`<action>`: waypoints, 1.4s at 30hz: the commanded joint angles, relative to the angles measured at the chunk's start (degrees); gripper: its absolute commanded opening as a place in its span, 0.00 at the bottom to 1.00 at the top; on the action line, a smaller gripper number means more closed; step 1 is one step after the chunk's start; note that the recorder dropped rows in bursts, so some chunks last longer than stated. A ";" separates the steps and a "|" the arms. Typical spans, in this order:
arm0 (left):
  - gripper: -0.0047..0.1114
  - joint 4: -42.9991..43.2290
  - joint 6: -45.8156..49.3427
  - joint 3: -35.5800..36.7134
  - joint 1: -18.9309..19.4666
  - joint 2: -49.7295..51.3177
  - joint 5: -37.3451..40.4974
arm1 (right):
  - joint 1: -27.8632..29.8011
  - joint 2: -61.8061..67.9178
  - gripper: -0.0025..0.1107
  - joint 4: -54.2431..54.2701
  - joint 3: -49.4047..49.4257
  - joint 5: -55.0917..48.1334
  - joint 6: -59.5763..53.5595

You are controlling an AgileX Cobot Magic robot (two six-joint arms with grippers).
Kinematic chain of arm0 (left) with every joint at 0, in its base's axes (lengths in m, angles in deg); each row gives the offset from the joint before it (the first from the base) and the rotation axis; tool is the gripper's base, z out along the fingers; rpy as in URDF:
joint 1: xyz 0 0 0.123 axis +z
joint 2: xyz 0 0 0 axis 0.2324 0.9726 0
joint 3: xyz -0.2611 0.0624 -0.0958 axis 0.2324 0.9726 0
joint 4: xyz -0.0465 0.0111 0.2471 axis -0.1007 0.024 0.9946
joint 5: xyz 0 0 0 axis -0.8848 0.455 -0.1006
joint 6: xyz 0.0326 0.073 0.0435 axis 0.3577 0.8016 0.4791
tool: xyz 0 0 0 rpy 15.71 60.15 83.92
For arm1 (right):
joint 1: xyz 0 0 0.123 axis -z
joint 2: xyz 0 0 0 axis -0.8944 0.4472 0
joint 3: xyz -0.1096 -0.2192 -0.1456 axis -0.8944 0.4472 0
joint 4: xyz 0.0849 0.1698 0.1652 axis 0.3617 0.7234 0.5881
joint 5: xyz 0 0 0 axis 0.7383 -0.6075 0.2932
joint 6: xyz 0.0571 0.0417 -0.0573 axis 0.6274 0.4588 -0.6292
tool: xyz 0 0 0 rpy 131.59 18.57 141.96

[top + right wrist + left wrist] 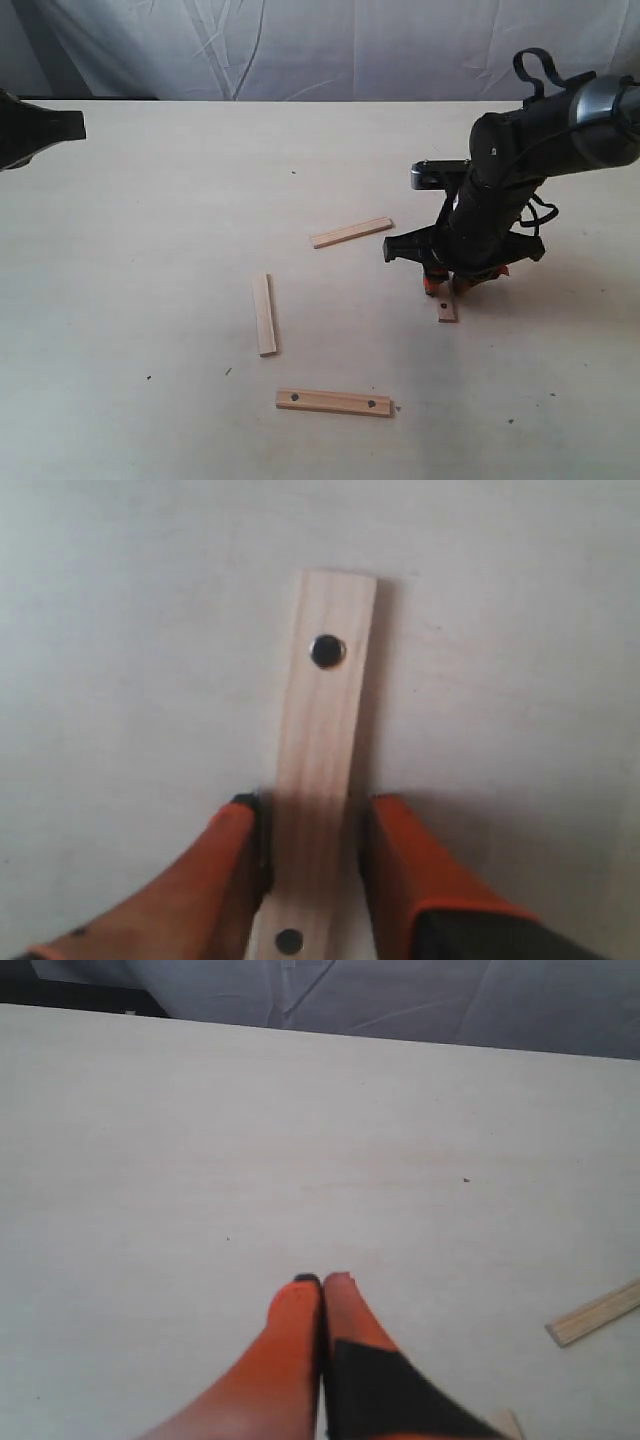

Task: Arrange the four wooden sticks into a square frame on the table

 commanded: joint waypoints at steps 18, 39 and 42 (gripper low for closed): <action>0.04 -7.53 -0.26 -0.21 -0.27 0.09 -4.58 | 0.05 2.97 0.02 6.51 -13.27 -3.51 -20.21; 0.04 -7.64 -0.26 -0.21 -0.27 0.09 -4.58 | -1.95 7.06 0.23 6.94 -13.27 1.93 -21.66; 0.04 -7.64 -0.26 -0.21 -0.27 0.09 -4.58 | -1.95 6.32 0.35 7.06 -13.27 1.78 -21.53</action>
